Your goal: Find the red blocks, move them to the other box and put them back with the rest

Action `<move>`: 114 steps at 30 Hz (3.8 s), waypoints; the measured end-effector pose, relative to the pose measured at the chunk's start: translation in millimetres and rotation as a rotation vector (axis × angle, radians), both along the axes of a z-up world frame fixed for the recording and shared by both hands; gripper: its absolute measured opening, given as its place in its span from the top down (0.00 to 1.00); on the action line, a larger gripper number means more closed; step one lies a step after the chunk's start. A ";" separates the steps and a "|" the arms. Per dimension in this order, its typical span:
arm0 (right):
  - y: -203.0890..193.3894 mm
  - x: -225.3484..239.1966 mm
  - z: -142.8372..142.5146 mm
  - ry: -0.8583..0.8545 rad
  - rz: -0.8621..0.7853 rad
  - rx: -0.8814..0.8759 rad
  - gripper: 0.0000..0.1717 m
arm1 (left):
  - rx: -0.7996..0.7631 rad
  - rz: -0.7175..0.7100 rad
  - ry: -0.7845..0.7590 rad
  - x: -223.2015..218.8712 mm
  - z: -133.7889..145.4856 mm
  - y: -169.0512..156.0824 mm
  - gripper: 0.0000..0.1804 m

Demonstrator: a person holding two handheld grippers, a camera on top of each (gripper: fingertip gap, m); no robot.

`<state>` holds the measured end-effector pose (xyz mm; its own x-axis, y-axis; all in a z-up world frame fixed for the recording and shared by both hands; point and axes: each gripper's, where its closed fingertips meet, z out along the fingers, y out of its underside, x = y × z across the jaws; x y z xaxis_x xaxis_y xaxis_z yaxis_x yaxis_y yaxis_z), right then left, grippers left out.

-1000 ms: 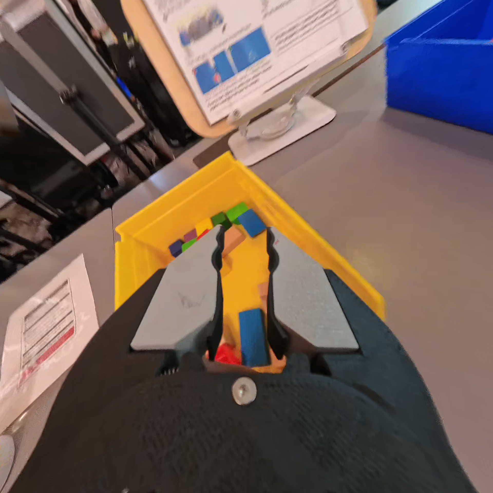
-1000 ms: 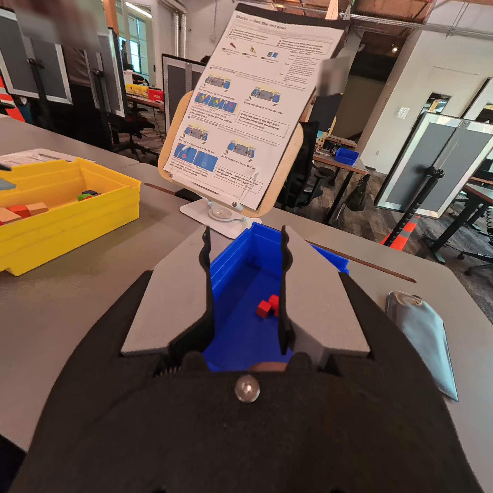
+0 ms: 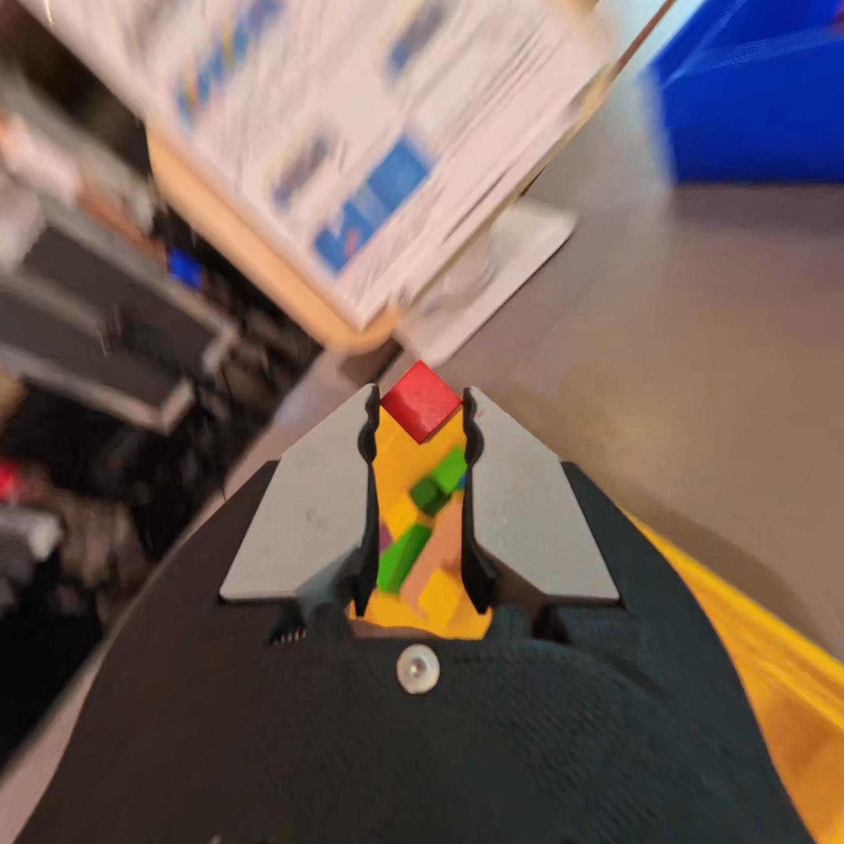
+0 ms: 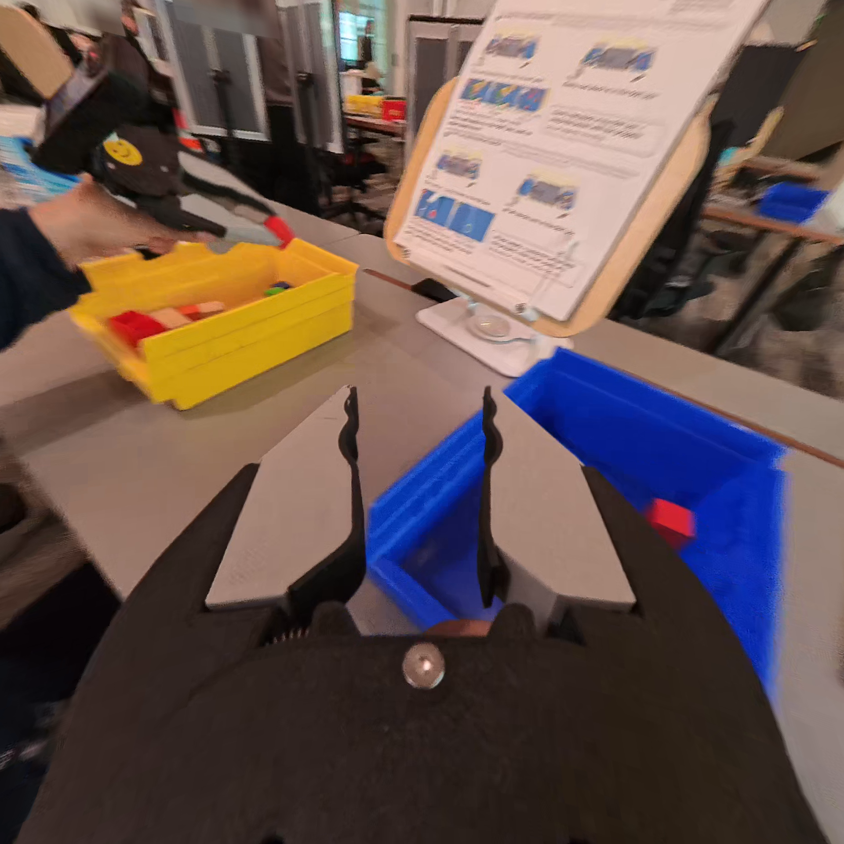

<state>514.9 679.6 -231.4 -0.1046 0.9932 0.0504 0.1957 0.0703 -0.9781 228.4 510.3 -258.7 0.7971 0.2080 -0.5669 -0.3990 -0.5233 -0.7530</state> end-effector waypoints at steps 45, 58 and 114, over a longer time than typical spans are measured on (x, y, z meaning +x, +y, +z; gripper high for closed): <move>139.8 -3.0 -101.3 -0.296 -0.351 -0.149 0.72 | 0.240 0.022 -0.208 130.5 -2.5 -37.7 0.79; 96.5 -5.4 -40.6 -0.080 -0.211 -0.146 0.77 | 0.380 0.392 -0.345 20.9 -1.4 -163.1 0.70; -164.9 -20.5 -41.3 -0.102 0.728 -0.210 0.81 | 0.406 -0.715 -0.791 282.3 21.5 18.6 0.92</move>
